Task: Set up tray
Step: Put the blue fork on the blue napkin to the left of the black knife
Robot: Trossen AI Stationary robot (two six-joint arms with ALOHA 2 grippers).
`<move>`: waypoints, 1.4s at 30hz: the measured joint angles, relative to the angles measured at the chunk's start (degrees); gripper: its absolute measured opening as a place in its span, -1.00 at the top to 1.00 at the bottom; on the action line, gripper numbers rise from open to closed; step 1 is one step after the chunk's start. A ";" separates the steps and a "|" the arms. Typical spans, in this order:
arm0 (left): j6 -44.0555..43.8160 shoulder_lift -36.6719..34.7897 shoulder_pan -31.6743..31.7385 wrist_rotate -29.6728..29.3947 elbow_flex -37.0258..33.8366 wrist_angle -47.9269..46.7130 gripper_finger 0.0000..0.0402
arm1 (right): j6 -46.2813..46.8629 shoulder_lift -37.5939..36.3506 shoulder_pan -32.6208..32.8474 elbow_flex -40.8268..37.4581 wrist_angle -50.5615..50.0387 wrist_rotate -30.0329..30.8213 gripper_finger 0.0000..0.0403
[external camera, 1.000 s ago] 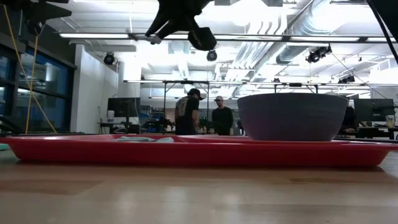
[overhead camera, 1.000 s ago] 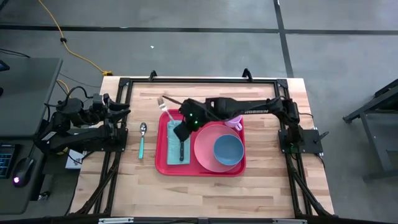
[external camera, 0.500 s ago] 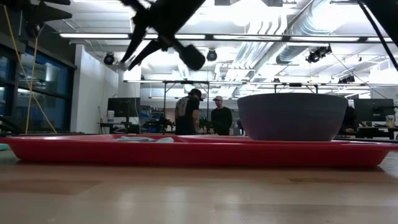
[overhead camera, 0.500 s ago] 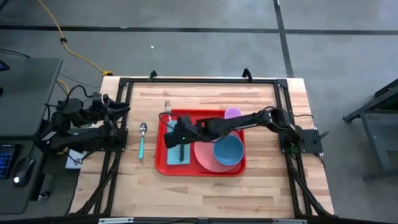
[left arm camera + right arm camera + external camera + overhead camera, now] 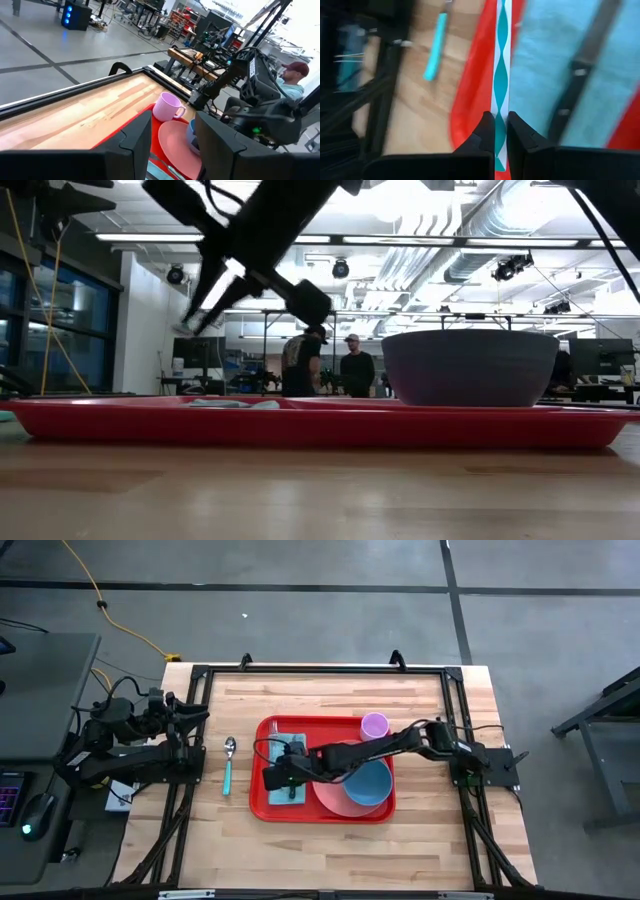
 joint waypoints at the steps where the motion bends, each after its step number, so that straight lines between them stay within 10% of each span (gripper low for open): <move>1: -0.20 0.00 0.00 -0.07 0.00 0.00 0.10 | 0.11 -0.02 -0.02 0.00 -1.10 0.35 1.00; 42: -1.72 0.00 0.02 -1.60 0.00 -0.07 0.10 | 9.90 4.40 1.42 -0.02 0.96 -1.71 1.00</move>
